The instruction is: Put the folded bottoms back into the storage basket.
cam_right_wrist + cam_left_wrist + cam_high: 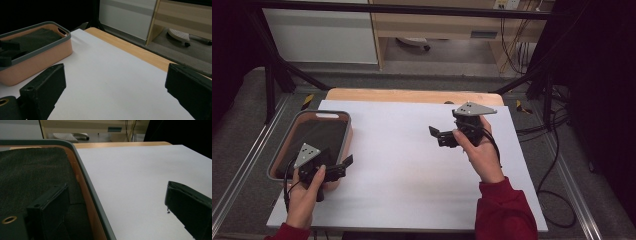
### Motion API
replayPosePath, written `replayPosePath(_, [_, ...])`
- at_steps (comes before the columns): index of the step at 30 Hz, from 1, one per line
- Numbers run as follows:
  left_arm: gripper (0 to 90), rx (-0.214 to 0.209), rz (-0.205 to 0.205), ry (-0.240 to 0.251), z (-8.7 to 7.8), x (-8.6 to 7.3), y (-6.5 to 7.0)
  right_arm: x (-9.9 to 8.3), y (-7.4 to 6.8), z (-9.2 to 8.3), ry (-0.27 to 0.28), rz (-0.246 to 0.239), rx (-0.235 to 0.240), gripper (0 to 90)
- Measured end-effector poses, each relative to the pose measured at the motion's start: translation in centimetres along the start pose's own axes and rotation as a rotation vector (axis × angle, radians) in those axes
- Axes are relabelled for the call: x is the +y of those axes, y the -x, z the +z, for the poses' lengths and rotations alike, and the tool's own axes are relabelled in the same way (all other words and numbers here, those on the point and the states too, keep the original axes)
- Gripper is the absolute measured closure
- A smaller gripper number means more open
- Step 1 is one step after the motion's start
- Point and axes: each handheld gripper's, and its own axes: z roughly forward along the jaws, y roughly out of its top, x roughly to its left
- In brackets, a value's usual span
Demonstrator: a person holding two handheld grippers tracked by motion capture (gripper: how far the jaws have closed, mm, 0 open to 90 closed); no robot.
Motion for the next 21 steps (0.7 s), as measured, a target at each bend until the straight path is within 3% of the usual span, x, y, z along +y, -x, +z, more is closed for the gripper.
replayPosePath(9, [6.3, -0.005, 0.003, 0.000, 0.0, 0.0, 0.0, 0.1, 1.3, -2.3, 0.009, 0.010, -0.023, 2.9])
replayPosePath(21, [5.7, -0.005, -0.012, 0.004, 0.0, 0.0, -0.2, -0.9, 3.2, -4.3, -0.022, 0.031, -0.063, 3.9])
